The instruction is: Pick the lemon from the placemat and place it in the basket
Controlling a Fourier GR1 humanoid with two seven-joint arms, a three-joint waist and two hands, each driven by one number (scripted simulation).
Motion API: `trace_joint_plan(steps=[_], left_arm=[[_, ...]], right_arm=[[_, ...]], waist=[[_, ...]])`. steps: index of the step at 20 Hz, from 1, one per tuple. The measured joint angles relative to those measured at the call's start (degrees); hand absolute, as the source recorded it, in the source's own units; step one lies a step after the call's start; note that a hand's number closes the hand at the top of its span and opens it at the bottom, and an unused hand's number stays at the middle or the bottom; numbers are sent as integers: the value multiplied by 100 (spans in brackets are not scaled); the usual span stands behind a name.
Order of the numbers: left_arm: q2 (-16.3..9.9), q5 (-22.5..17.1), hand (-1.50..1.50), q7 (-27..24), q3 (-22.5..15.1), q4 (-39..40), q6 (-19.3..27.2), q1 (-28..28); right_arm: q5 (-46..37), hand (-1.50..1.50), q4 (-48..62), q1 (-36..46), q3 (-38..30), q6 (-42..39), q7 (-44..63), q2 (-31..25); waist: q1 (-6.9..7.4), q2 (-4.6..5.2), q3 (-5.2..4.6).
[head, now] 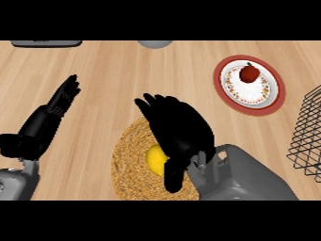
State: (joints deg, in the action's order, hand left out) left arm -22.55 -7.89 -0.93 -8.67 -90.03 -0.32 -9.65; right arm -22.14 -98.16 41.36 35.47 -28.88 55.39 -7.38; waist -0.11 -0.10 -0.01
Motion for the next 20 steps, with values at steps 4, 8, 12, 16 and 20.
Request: trace_joint_plan(steps=[4, 8, 12, 16, 20], left_arm=[[33, 54, 0, -49, 65, -57, -116, 136], [135, 157, 0, -61, 176, 76, -213, 17], [296, 305, 0, -62, 238, 177, -264, -92], [382, 355, 0, 165, 350, 57, -360, -135], [474, 457, 0, 41, 437, 144, -492, -60]], right_arm=[[-673, -150, 332, -441, 148, 419, -498, 96], [-1284, -150, 782, -711, 245, 780, -977, 253], [-1724, -150, 1057, -905, 261, 962, -1280, 410], [-1963, -150, 1155, -1052, 175, 960, -1552, 551], [-1998, -150, 1330, -1059, 170, 1130, -1771, 663]], waist=[[25, 8, 1], [26, 11, 1], [23, 12, 1], [23, 10, 1], [31, 11, 1]])
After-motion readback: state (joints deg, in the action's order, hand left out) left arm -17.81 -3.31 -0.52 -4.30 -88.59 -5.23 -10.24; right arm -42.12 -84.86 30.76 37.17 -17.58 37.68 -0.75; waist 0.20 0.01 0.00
